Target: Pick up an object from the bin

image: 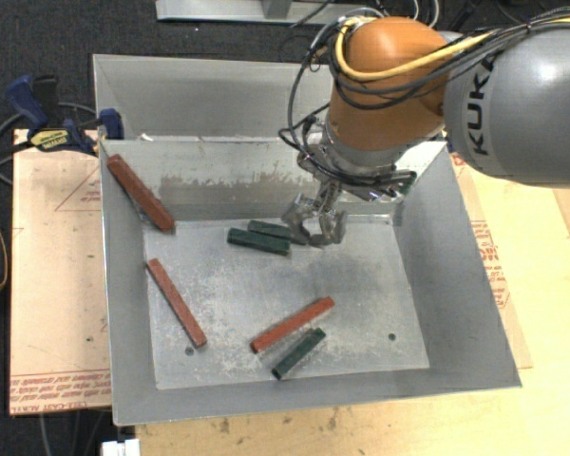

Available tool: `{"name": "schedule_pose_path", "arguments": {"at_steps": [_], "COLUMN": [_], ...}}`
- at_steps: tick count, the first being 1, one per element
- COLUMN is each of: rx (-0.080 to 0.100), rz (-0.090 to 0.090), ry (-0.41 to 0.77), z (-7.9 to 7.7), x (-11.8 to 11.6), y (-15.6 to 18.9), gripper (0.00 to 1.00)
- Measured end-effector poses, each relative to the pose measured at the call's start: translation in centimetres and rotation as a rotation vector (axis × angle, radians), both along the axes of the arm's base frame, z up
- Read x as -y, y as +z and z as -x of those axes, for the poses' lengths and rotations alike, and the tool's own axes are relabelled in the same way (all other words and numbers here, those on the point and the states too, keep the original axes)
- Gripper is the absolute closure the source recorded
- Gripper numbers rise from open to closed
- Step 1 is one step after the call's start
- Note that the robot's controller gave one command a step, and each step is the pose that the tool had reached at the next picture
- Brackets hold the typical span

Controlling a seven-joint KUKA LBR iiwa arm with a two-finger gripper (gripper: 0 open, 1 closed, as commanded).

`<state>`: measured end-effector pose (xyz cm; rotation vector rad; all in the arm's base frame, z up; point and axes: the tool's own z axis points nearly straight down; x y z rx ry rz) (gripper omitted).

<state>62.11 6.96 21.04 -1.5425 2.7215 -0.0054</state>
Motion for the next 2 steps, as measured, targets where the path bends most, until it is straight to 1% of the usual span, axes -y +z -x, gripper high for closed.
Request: {"name": "schedule_pose_path", "arguments": {"at_steps": [1,2], "rx": [-0.01,-0.02], "rz": [0.0,0.001], "ry": [0.0,0.206], "z": [0.2,4.8], "x": [0.0,-6.5], "y": [-0.5,-12.9], "gripper": [0.0,0.0]}}
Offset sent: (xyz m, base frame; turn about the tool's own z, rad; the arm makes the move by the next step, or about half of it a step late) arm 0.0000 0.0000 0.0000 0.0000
